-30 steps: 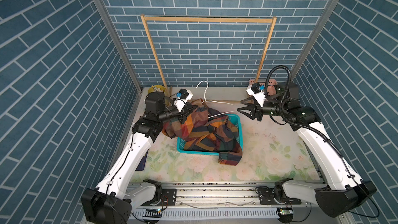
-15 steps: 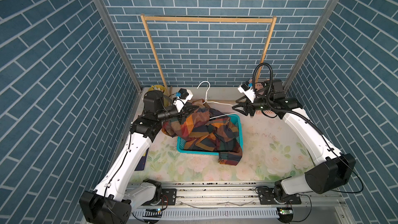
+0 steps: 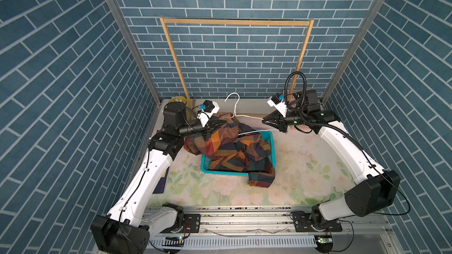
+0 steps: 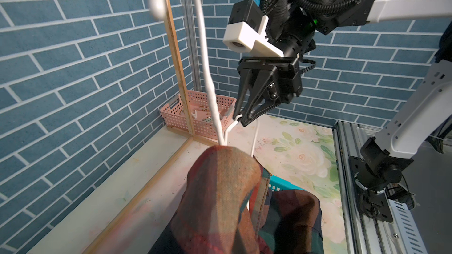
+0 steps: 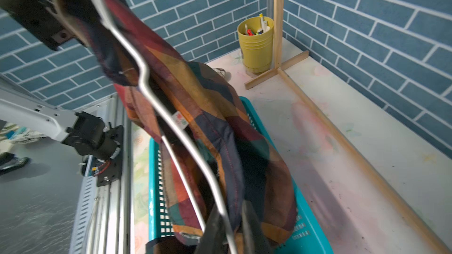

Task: Remove the clothespins securing long-sleeve shirts to the hanger
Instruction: Remove the long-sleeve shirt from the hanger.

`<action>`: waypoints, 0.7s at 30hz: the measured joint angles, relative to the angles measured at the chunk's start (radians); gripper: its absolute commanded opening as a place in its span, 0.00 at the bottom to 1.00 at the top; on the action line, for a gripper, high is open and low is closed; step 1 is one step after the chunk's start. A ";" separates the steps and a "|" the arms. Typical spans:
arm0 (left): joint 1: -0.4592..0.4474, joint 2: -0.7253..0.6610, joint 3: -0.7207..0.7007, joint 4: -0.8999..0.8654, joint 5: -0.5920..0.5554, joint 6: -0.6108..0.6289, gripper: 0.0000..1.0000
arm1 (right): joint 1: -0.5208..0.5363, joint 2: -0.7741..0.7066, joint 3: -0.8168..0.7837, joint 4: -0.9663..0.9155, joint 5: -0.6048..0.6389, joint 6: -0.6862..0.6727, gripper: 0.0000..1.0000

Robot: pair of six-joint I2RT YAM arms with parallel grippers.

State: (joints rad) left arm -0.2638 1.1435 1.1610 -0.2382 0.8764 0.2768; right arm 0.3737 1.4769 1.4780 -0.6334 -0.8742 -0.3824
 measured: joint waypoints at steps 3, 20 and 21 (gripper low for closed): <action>0.010 0.005 0.001 -0.006 -0.020 0.004 0.19 | 0.006 -0.001 0.000 -0.020 -0.005 -0.016 0.00; 0.000 0.016 0.019 -0.035 -0.111 0.025 0.58 | -0.039 -0.247 -0.107 -0.102 0.269 0.125 0.00; 0.000 0.026 0.018 -0.031 -0.114 0.019 0.58 | -0.040 -0.272 -0.108 -0.117 0.302 0.137 0.00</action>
State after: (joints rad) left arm -0.2634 1.1690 1.1793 -0.2695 0.7624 0.2958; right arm 0.3340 1.2053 1.3701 -0.7502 -0.5720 -0.2451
